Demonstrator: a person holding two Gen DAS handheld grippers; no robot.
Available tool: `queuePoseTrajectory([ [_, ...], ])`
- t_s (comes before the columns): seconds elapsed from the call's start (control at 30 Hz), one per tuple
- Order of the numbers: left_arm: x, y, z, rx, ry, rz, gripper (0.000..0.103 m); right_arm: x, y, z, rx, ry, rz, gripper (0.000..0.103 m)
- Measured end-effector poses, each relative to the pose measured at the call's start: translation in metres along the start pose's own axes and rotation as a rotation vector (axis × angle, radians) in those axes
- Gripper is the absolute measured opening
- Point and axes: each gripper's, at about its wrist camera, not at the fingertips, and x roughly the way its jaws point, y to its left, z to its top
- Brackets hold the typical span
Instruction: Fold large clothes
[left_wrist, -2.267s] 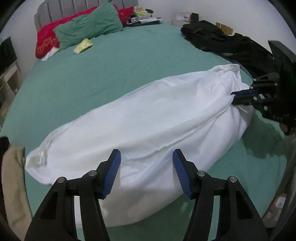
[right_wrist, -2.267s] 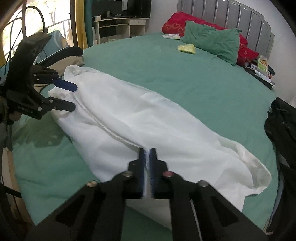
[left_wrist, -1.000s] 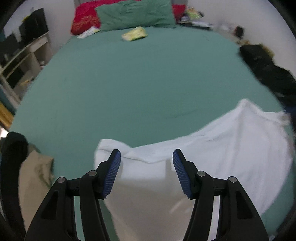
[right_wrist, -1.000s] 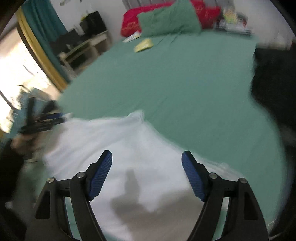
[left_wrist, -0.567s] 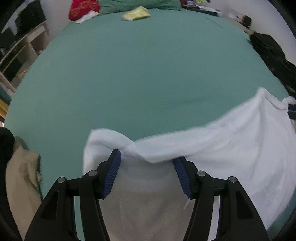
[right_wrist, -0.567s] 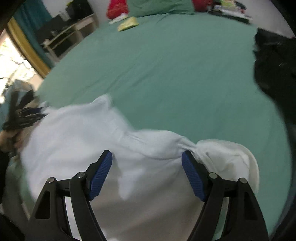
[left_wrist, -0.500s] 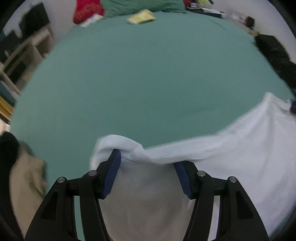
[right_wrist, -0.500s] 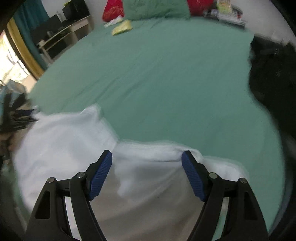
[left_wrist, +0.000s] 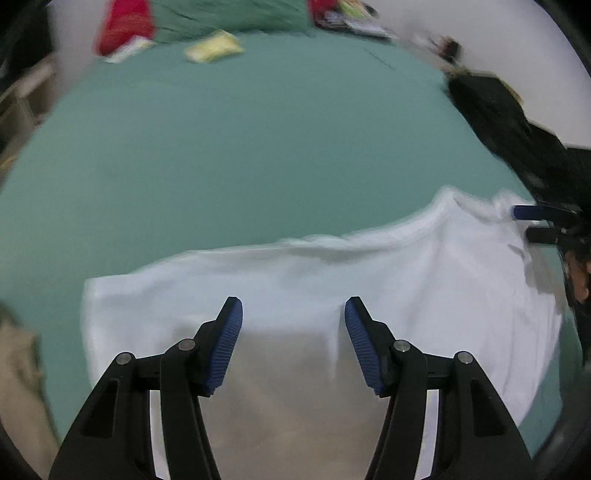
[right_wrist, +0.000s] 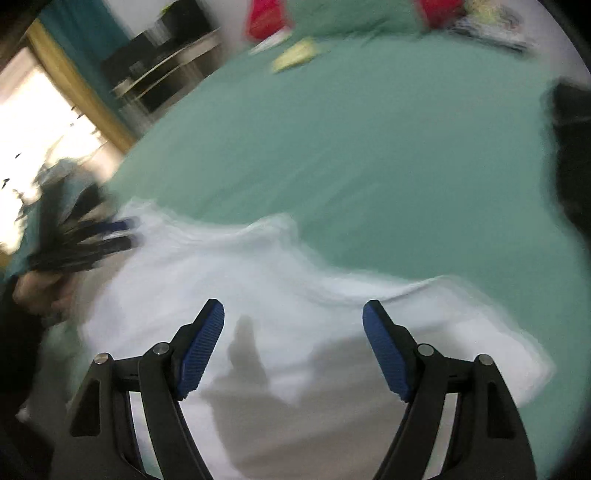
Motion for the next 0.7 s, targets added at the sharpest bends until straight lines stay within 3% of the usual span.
queuePoseTrajectory([
  [0.1,0.025,-0.018,0.006,0.074,0.041,0.026,0.062,0.034,0.005,-0.001,-0.009,0.079,-0.026,0.079],
  [0.13,0.029,-0.020,0.011,0.086,0.026,0.039,0.062,0.034,0.007,0.007,-0.027,0.043,-0.033,0.079],
  [0.23,0.036,-0.020,0.029,0.073,0.018,0.066,0.062,0.038,-0.002,0.030,-0.030,0.046,-0.089,0.079],
  [0.37,0.039,-0.020,0.042,0.053,-0.034,0.160,0.062,0.050,-0.018,0.058,-0.080,-0.027,-0.311,0.079],
  [0.43,0.032,0.000,0.048,-0.002,-0.088,0.271,0.062,0.045,-0.024,0.063,-0.070,-0.087,-0.441,0.079],
  [0.53,0.009,0.039,0.043,-0.104,-0.176,0.379,0.062,0.024,-0.025,0.055,-0.058,-0.182,-0.525,0.079],
  [0.6,-0.006,0.061,0.029,-0.183,-0.176,0.353,0.062,-0.002,-0.028,0.042,-0.057,-0.206,-0.564,0.079],
  [0.7,-0.036,0.085,-0.004,-0.288,-0.196,0.266,0.062,-0.022,-0.015,0.022,-0.025,-0.194,-0.556,0.079],
])
